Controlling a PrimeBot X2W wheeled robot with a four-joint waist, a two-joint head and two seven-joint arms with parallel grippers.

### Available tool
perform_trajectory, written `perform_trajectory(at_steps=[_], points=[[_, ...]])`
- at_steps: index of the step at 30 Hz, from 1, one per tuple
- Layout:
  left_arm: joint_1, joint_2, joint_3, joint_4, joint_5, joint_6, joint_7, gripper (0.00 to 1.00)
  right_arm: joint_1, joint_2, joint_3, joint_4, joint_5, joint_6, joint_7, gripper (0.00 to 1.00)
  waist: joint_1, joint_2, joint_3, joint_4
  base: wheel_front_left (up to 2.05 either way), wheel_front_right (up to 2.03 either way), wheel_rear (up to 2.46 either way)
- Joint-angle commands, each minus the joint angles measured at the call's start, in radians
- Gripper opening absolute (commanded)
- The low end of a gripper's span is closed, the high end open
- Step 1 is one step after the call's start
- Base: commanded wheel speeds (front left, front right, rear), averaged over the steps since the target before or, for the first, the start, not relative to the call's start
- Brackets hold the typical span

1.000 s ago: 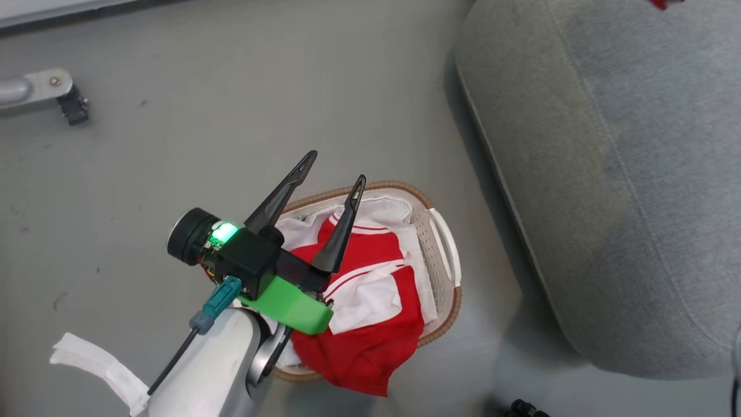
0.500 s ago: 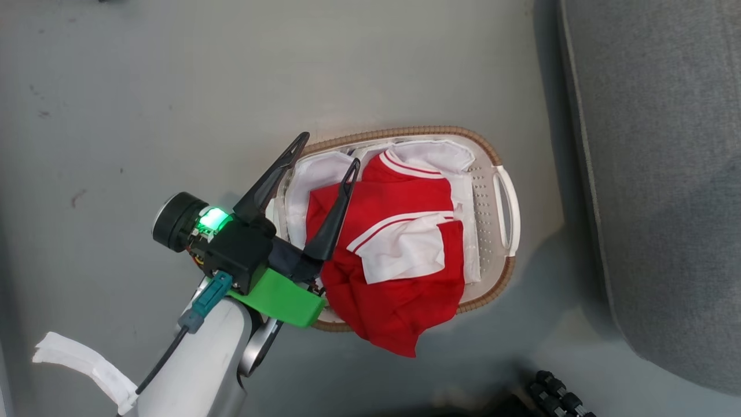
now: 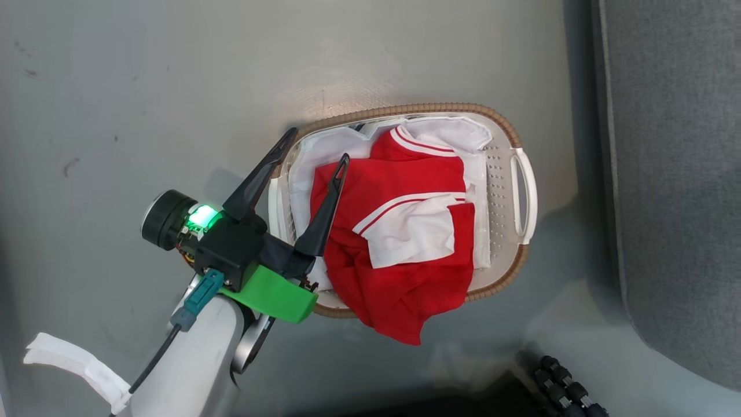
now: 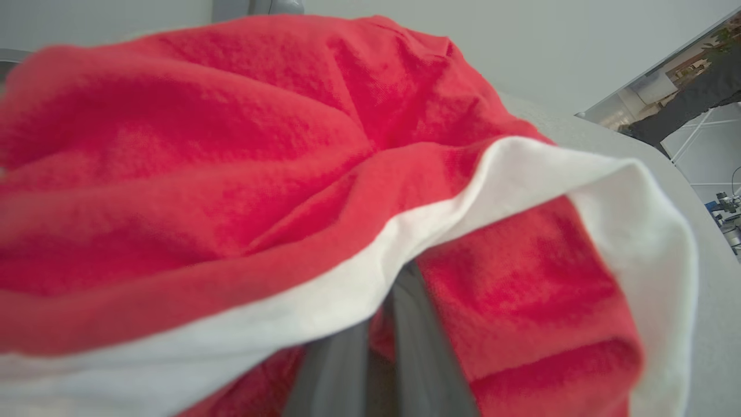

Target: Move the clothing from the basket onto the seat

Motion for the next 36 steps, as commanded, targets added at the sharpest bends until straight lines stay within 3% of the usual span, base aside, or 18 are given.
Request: perform_trajectory(at_steps=[1,2,5,6,7,8,25,36], points=[[-0.008,0.003,0.001,0.002,0.010,-0.002,-0.001,1.00,0.005,-0.001,0.001,0.011,-0.005,-0.001,-0.010,0.00,-0.0001,0.0114,-0.012,-0.012,0.00,0.00,0.00],[-0.007,0.002,0.001,0.005,0.009,-0.002,-0.001,1.00,0.003,-0.002,0.001,0.011,-0.005,-0.001,-0.017,0.00,-0.0001,0.0114,-0.016,-0.014,0.00,0.00,0.00],[-0.005,0.001,0.001,0.010,0.006,-0.002,-0.001,1.00,-0.003,0.004,-0.002,0.017,-0.011,-0.001,-0.033,0.36,-0.0001,0.0114,-0.033,-0.024,0.00,0.00,0.00],[-0.004,0.000,0.002,0.011,0.004,-0.002,-0.001,1.00,-0.001,0.007,-0.001,0.018,-0.014,-0.001,-0.038,0.40,-0.0001,0.0114,-0.039,-0.027,0.00,0.00,0.00],[-0.002,-0.001,0.003,0.014,0.002,-0.002,-0.001,1.00,0.002,0.012,0.002,0.020,-0.017,-0.001,-0.044,0.89,-0.0001,0.0114,-0.049,-0.031,0.00,0.00,0.00],[0.001,-0.002,0.004,0.017,0.000,-0.002,-0.001,1.00,0.004,0.015,0.004,0.021,-0.022,-0.001,-0.049,1.00,-0.0001,0.0114,-0.056,-0.034,0.00,0.00,0.00],[0.090,-0.029,0.091,0.075,-0.051,-0.003,-0.001,1.00,0.153,0.098,0.121,0.010,-0.011,-0.001,-0.107,1.00,-0.0001,0.0114,-0.286,-0.085,0.00,0.00,0.00],[0.184,-0.083,0.210,0.077,-0.060,-0.002,-0.001,1.00,0.267,0.155,0.196,-0.131,0.034,-0.001,-0.118,1.00,-0.0001,0.0114,-0.474,-0.049,0.00,0.00,0.00]])
